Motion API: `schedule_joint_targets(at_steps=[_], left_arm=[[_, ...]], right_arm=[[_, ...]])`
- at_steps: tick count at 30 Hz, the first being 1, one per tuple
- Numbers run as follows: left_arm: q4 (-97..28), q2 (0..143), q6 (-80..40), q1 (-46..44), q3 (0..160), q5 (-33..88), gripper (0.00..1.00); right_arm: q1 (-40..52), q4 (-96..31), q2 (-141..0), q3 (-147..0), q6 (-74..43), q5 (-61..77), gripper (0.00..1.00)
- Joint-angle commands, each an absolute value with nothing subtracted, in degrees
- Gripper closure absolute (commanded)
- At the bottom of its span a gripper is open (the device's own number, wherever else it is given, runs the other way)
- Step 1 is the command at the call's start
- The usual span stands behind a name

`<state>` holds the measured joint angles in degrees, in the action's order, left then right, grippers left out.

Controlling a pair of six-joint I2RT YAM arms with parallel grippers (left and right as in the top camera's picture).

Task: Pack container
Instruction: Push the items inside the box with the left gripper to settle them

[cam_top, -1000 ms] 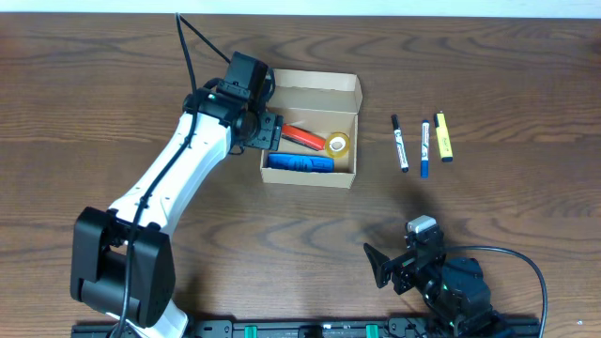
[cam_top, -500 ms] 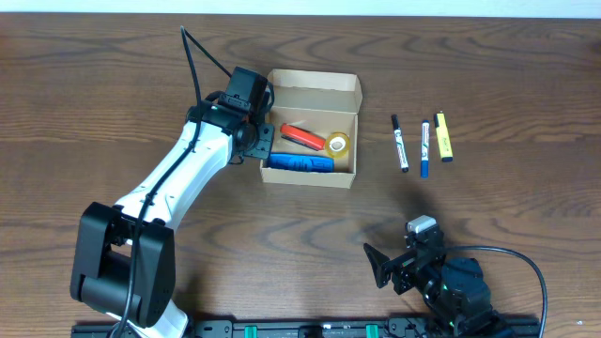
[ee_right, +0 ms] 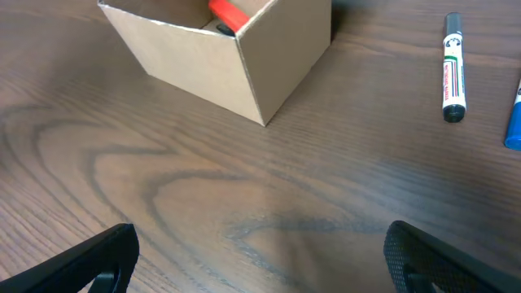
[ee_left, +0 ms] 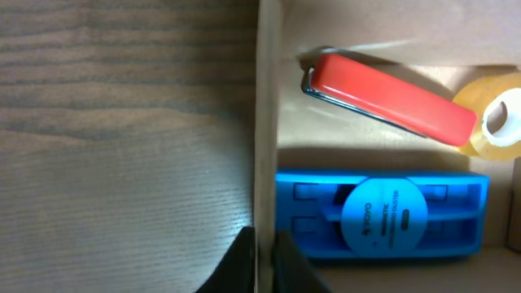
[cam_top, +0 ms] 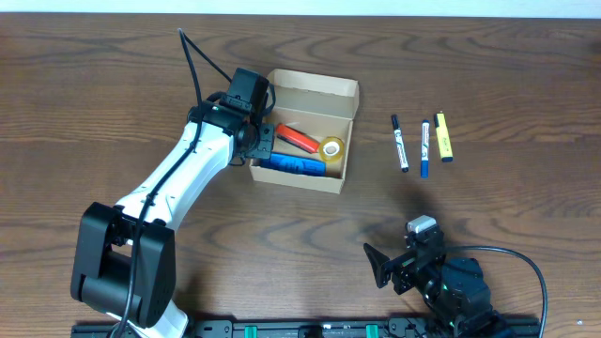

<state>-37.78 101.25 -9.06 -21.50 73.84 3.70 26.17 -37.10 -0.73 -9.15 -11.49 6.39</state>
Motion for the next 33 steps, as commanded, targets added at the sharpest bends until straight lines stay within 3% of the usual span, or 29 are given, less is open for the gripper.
schedule_joint_targets(at_steps=[1, 17, 33], left_arm=[[-38.8, 102.0, -11.1, -21.4, 73.6, 3.0, 0.94], [-42.3, 102.0, -19.6, -21.4, 73.6, -0.5, 0.94], [-43.3, 102.0, -19.5, -21.4, 73.6, -1.9, 0.94]], right_arm=[[26.7, -37.1, -0.3, -9.0, -10.7, 6.2, 0.01], [26.7, -37.1, -0.3, -9.0, -10.7, 6.2, 0.00], [26.7, -37.1, -0.3, -9.0, -10.7, 6.2, 0.01]])
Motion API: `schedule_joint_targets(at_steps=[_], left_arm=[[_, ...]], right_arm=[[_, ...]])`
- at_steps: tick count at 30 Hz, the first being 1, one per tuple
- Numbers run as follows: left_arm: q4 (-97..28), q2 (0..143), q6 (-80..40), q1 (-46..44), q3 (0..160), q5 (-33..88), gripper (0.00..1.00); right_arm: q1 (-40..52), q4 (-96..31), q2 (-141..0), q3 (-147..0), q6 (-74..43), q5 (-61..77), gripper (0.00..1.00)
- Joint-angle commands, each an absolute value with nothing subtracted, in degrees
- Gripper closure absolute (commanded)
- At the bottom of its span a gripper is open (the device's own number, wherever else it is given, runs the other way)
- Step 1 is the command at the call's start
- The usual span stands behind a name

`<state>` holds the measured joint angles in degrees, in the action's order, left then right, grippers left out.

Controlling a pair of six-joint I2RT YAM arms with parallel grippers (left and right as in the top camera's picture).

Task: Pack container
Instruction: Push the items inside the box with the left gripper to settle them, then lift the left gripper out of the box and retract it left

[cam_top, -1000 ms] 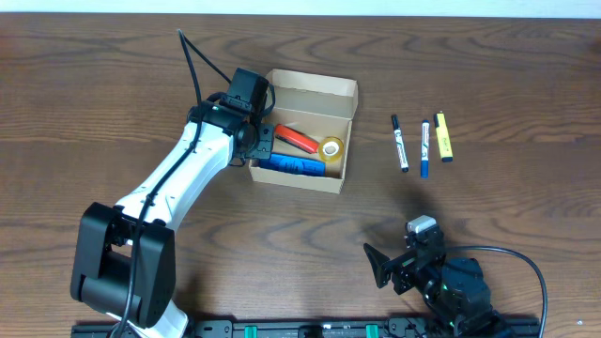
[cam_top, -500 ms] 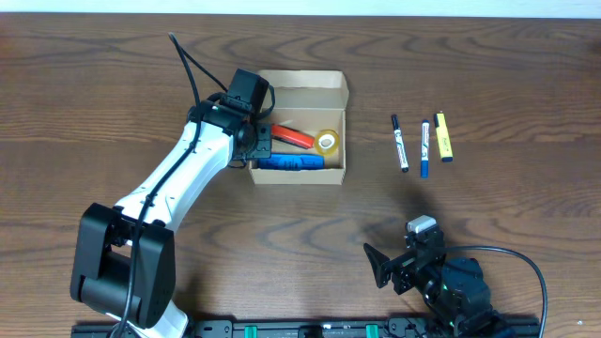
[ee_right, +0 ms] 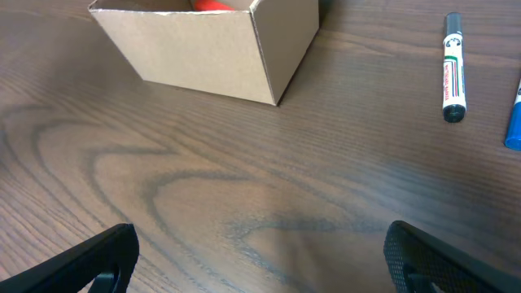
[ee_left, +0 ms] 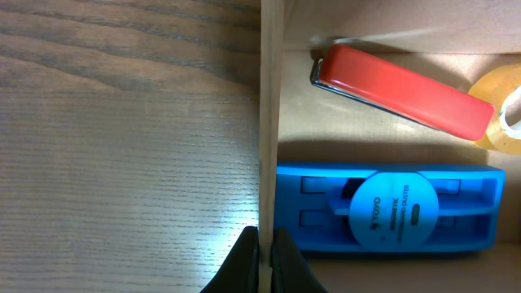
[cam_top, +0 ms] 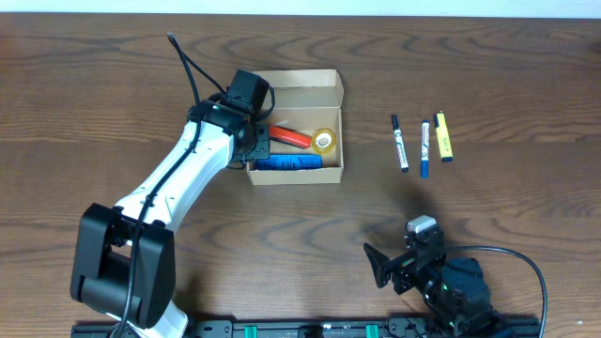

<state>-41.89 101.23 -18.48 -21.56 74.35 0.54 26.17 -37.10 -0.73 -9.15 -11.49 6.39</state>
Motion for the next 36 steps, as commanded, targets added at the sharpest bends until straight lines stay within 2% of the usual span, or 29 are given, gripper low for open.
schedule_joint_targets(at_steps=[1, 2, 5, 12, 15, 24, 30, 36], left_arm=[[-43.3, 101.9, -19.5, -21.4, 73.7, -1.9, 0.94], [-43.3, 101.8, -19.5, -21.4, 73.7, -2.0, 0.94], [-43.3, 100.7, -19.2, -21.4, 73.9, -1.9, 0.80], [-43.3, 94.7, -12.6, -21.4, 76.6, -1.9, 0.37], [-43.0, 90.6, -8.7, -21.3, 77.4, -1.9, 0.35], [-44.9, 76.2, -2.5, -18.5, 78.2, 0.8, 0.35], [-53.1, 66.3, 12.8, -18.3, 78.2, 8.6, 0.31], [-63.0, 60.4, 20.5, -18.3, 78.2, 16.1, 0.31]], right_arm=[[26.7, -37.1, -0.3, -9.0, -10.7, 6.2, 0.01], [26.7, -37.1, -0.3, -9.0, -10.7, 6.2, 0.01], [26.7, -37.1, -0.3, -9.0, -10.7, 6.2, 0.01], [26.7, -37.1, -0.3, -9.0, -10.7, 6.2, 0.01], [26.7, -37.1, -0.3, -9.0, -10.7, 6.2, 0.01], [26.7, -37.1, -0.3, -9.0, -10.7, 6.2, 0.01], [26.7, -37.1, -0.3, -9.0, -10.7, 6.2, 0.01], [26.7, -37.1, -0.3, -9.0, -10.7, 6.2, 0.01]])
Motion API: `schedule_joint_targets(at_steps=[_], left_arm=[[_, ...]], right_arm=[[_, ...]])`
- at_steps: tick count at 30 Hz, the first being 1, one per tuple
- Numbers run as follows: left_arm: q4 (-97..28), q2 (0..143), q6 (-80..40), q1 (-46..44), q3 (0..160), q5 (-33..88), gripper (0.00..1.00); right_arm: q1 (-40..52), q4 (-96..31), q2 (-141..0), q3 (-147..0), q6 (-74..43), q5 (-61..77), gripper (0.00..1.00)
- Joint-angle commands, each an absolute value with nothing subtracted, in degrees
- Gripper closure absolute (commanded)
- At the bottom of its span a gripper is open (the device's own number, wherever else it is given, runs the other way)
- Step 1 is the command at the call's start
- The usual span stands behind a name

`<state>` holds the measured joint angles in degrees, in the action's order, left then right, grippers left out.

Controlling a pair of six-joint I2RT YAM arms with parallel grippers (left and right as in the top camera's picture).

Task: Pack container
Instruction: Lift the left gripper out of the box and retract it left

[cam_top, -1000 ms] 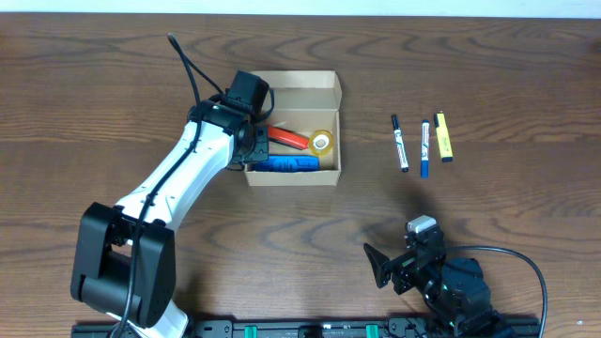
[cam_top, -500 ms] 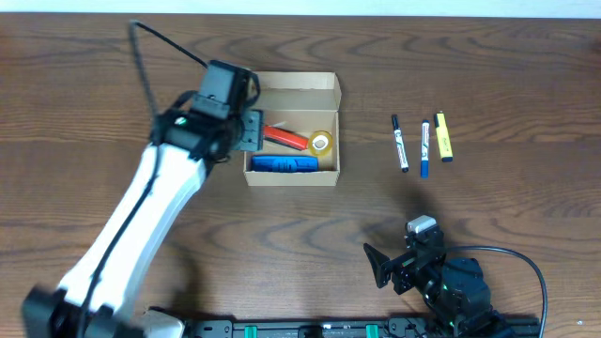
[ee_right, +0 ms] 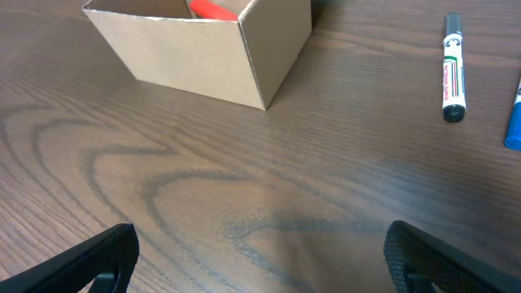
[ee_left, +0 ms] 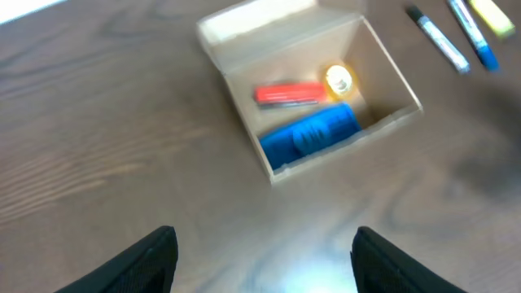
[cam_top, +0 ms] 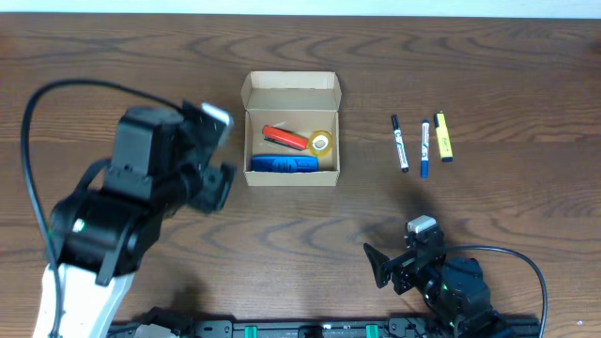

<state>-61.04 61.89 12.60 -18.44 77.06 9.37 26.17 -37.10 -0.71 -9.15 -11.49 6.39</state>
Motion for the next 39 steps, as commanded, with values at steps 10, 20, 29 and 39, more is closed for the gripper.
schedule_joint_targets(at_steps=[10, 20, 29, 39], left_arm=[[-66.2, 59.5, 22.3, -18.3, 78.2, 17.9, 0.05], [-65.9, 59.5, 22.3, -18.3, 78.2, 13.1, 0.05], [-65.9, 59.5, 22.3, -18.3, 78.2, 13.1, 0.05], [-65.9, 59.5, 22.3, -18.3, 78.2, 13.1, 0.05]], right_arm=[[26.7, -37.1, -0.3, -9.0, -10.7, 6.2, 0.01], [26.7, -37.1, -0.3, -9.0, -10.7, 6.2, 0.01], [26.7, -37.3, -0.3, -8.9, -6.2, 1.1, 0.01], [26.7, -36.2, -0.3, -8.9, -6.4, 0.8, 0.01]])
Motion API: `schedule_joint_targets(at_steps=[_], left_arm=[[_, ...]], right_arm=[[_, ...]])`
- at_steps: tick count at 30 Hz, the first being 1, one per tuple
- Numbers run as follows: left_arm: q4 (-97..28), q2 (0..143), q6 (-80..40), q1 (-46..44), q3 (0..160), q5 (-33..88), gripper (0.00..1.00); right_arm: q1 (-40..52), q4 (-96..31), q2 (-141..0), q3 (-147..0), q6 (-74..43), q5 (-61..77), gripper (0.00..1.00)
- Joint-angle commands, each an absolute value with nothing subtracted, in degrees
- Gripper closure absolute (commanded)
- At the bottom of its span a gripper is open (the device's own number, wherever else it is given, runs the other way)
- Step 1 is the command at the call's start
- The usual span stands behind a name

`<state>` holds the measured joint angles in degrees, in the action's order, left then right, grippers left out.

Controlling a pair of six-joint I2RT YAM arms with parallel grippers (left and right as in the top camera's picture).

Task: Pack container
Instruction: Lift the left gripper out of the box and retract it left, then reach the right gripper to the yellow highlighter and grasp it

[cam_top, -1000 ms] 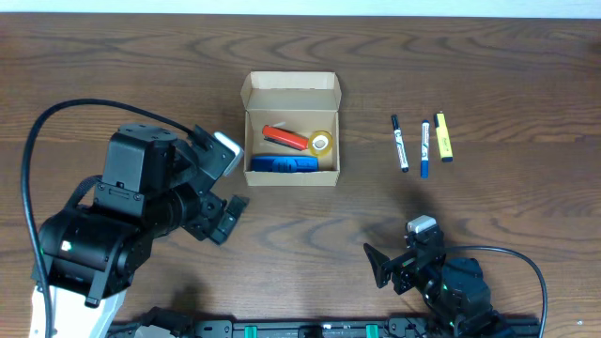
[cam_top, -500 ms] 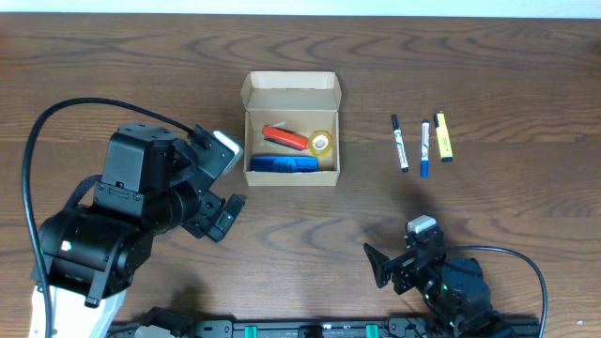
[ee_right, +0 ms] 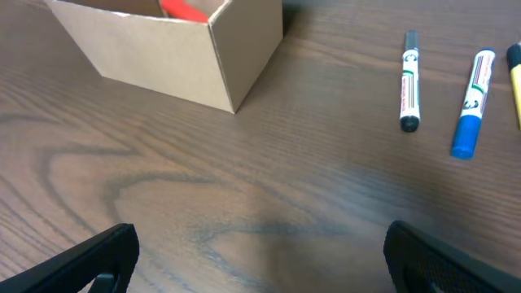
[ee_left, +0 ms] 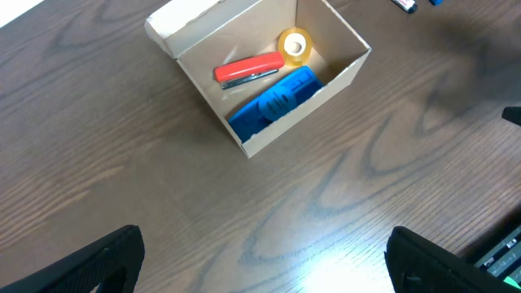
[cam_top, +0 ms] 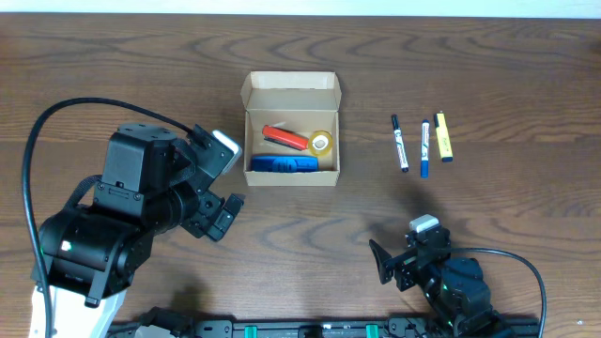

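Note:
An open cardboard box [cam_top: 291, 178] stands square at the table's middle back. It holds a red stapler [cam_top: 284, 138], a roll of yellow tape [cam_top: 322, 142] and a blue case [cam_top: 284, 164]. The left wrist view shows the box [ee_left: 326, 85] from above with all three inside. My left gripper [cam_top: 218, 216] hangs open, high over the table, left of and in front of the box. My right gripper [cam_top: 390, 266] is open low at the front right. A black marker [ee_right: 409, 80], a blue marker [ee_right: 472, 104] and a yellow highlighter [cam_top: 443, 137] lie right of the box.
The box's lid flap [cam_top: 289, 82] stands open at its far side. My left arm's black cable [cam_top: 38, 160] loops over the table's left part. In the right wrist view the box's near corner [ee_right: 224, 69] stands ahead on the left.
My left gripper has shifted a little toward the table's front and looks down on the box from farther off. My right gripper has shifted slightly right. The box has not moved.
My left gripper was shut on the box's left wall while the box lay turned askew. Then the box stood square with that wall still held. Later the gripper had let go and hung open, high to the box's left, where it stays.

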<state>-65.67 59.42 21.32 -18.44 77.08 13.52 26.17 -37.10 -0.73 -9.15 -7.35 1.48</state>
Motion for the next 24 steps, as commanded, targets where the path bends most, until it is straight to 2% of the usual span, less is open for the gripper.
schedule_joint_targets(at_steps=[1, 3, 7, 9, 13, 17, 24], left_arm=[[-65.9, 59.5, 22.3, -18.3, 78.2, 13.1, 0.05], [-65.9, 59.5, 22.3, -18.3, 78.2, 13.1, 0.05], [-65.9, 59.5, 22.3, -18.3, 78.2, 13.1, 0.05], [-65.9, 59.5, 22.3, -18.3, 78.2, 13.1, 0.05], [-65.9, 59.5, 22.3, -18.3, 78.2, 13.1, 0.05], [-65.9, 59.5, 22.3, -18.3, 78.2, 13.1, 0.05], [-65.9, 59.5, 22.3, -18.3, 78.2, 13.1, 0.05]], right_arm=[[26.7, -36.0, -0.3, -8.9, -7.2, 1.3, 0.01], [26.7, -35.6, -0.3, -8.9, -12.4, 2.3, 0.01], [26.7, -33.2, -0.3, -8.9, -37.3, 4.4, 0.01], [26.7, -33.9, -0.3, -8.9, -45.3, 4.5, 0.01], [26.7, -31.9, -0.3, -8.9, -47.8, 3.2, 0.01], [26.4, -26.1, -0.8, -9.4, -44.2, 6.4, 0.01], [23.3, -29.1, -10.9, -17.5, -38.7, 9.1, 0.01]])
